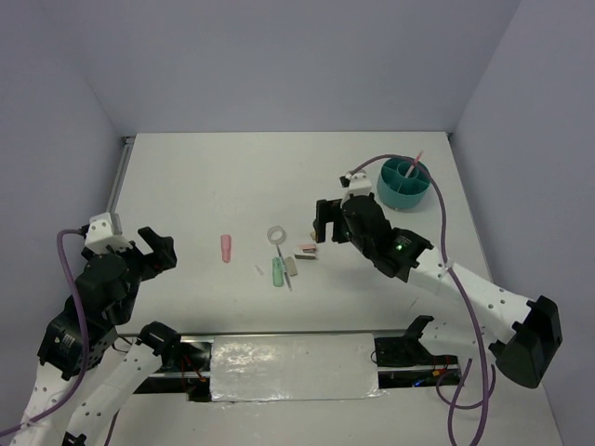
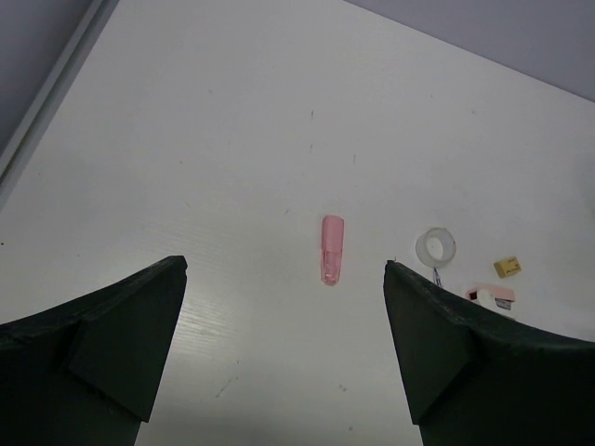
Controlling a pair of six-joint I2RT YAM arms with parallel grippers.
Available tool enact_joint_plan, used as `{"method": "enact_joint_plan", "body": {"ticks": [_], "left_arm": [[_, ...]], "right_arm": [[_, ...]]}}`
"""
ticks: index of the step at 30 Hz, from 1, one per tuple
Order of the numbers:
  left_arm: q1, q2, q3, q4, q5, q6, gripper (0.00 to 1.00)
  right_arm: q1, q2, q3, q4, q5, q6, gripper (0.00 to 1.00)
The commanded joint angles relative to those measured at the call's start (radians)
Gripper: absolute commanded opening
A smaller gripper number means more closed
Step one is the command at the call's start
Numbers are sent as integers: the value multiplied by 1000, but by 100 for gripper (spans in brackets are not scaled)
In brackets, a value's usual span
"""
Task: Sort the stationery into containers
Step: Pick up the pen from the center of the board.
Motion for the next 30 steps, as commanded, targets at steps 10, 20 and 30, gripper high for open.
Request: {"method": "enact_joint_plan", "body": {"ticks": [10,20,30], "left_arm": [[7,-2,1,42,2,10,99],[7,-2,-2,54,30,27,99],[7,-19,-7,60,36,32,99]], "right_arm": [[220,315,103,-97,-155,127,56],[269,541,188,-76,-190,139,47],[257,679,287,-99,-170,111,33]]}}
